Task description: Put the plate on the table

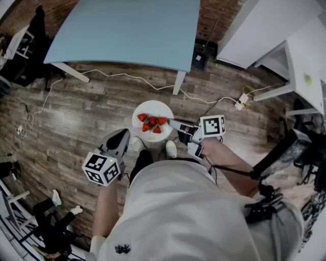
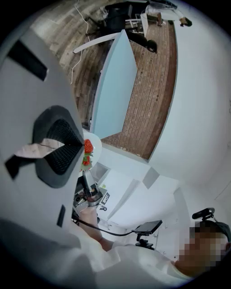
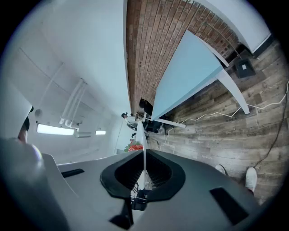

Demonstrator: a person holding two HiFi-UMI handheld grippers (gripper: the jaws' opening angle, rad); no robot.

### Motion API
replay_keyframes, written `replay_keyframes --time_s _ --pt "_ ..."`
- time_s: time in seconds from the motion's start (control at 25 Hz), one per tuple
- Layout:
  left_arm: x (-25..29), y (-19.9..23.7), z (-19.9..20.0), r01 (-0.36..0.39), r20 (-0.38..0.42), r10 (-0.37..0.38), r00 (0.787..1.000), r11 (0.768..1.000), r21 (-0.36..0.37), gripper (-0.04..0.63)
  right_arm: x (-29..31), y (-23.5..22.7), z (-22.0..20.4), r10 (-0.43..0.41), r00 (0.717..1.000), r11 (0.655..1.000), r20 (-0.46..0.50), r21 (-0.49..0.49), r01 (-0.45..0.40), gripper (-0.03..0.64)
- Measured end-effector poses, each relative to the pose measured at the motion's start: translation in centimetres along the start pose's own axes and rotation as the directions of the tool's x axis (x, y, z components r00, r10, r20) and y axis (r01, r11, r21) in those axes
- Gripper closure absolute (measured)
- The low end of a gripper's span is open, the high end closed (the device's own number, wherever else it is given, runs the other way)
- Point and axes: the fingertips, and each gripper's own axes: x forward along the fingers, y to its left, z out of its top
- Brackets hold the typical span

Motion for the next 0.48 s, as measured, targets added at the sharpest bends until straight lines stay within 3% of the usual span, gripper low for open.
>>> replay_keyframes --time_s 0.48 --pt "2.2 -2.8 0.5 0.003 -0.017 -0.002 1.0 0.999 0.044 0.595 -2.1 0.6 0.9 0.029 1.0 0.999 0.002 -0.014 -0.029 0.598"
